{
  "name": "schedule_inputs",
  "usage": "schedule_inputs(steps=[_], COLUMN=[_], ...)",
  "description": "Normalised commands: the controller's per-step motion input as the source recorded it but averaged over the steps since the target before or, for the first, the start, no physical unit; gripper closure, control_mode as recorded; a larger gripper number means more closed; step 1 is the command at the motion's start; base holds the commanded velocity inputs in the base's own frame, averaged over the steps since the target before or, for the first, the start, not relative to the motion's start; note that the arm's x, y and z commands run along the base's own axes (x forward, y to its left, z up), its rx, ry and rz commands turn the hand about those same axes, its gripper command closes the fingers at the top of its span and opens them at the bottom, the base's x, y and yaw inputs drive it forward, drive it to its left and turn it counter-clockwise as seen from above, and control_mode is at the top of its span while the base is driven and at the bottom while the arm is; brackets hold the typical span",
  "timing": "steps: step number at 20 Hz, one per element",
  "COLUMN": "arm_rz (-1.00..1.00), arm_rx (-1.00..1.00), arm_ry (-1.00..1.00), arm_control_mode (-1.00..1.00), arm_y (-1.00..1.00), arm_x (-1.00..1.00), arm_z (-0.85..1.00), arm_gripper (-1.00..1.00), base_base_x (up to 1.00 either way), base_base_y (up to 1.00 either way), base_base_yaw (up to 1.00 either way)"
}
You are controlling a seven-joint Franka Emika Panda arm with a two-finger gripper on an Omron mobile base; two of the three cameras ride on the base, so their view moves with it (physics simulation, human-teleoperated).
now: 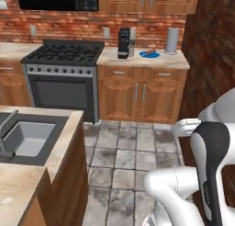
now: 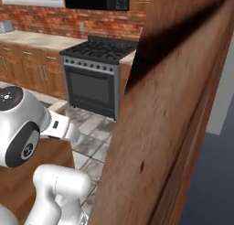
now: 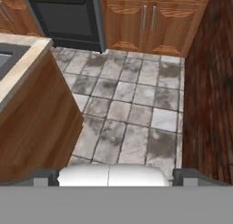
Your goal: Place the cold items (eggplant and lime) from the fridge in one tupperware on the dining counter. Place the warm items (hot dog and kebab skewer) in the stove area in another tupperware.
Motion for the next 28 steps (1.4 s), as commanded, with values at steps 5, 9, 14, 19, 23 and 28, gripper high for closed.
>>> schedule_inputs(steps=[5,9,14,19,23,28], arm_rz=[0.00,0.00,0.00,0.00,0.00,0.00], arm_rx=[0.00,0.00,0.00,0.00,0.00,0.00], arm_ry=[0.00,0.00,0.00,0.00,0.00,0.00], arm_control_mode=[1.00,1.00,1.00,1.00,1.00,1.00], arm_y=[0.00,0.00,0.00,0.00,0.00,0.00], arm_x=[0.00,0.00,0.00,0.00,0.00,0.00], arm_z=[0.00,0.00,0.00,0.00,0.00,0.00], arm_gripper=[-1.00,-1.00,-1.00,-1.00,-1.00,-1.00], base_base_x=[1.00,1.00,1.00,1.00,1.00,1.00], base_base_y=[-0.34,-0.20,-0.12,-0.02,0.04,0.36], base_base_yaw=[0.16,0.14,0.12,0.11,0.06,0.00])
